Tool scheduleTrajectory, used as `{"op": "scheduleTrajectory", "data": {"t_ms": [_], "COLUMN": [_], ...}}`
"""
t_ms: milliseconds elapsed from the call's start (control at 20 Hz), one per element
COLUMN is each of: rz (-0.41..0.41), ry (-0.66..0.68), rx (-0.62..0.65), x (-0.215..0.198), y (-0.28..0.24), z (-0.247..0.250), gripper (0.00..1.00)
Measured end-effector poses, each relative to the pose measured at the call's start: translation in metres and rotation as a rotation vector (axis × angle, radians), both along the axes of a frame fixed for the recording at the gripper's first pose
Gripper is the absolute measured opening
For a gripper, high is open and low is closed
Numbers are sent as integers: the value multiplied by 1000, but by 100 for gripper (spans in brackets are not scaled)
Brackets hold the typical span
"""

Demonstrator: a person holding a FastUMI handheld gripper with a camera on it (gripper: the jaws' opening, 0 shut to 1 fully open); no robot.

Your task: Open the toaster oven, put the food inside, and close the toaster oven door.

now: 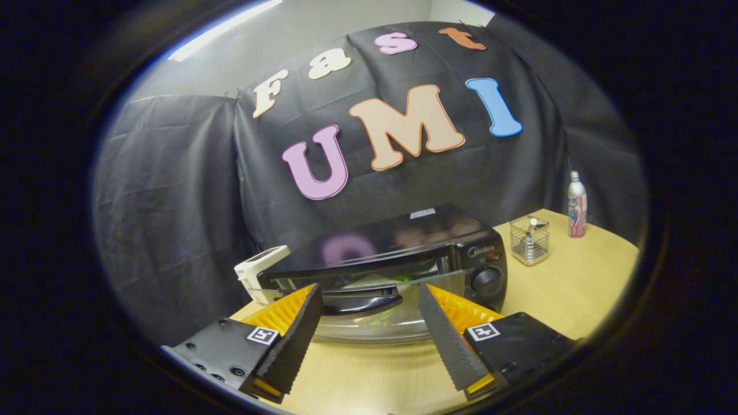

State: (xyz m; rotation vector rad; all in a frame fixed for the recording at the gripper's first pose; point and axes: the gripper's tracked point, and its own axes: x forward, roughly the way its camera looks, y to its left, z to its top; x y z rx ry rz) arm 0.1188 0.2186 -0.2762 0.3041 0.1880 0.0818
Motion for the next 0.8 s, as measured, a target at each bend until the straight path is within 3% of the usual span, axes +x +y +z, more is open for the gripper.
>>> {"op": "scheduleTrajectory", "data": {"t_ms": [450, 600, 800], "rz": [-26, -43, -49], "ry": [-50, -45, -89], "rx": [-45, -67, -2], "x": [36, 36, 20], "y": [-3, -10, -31], "z": [13, 18, 56], "gripper": [100, 100, 98]}}
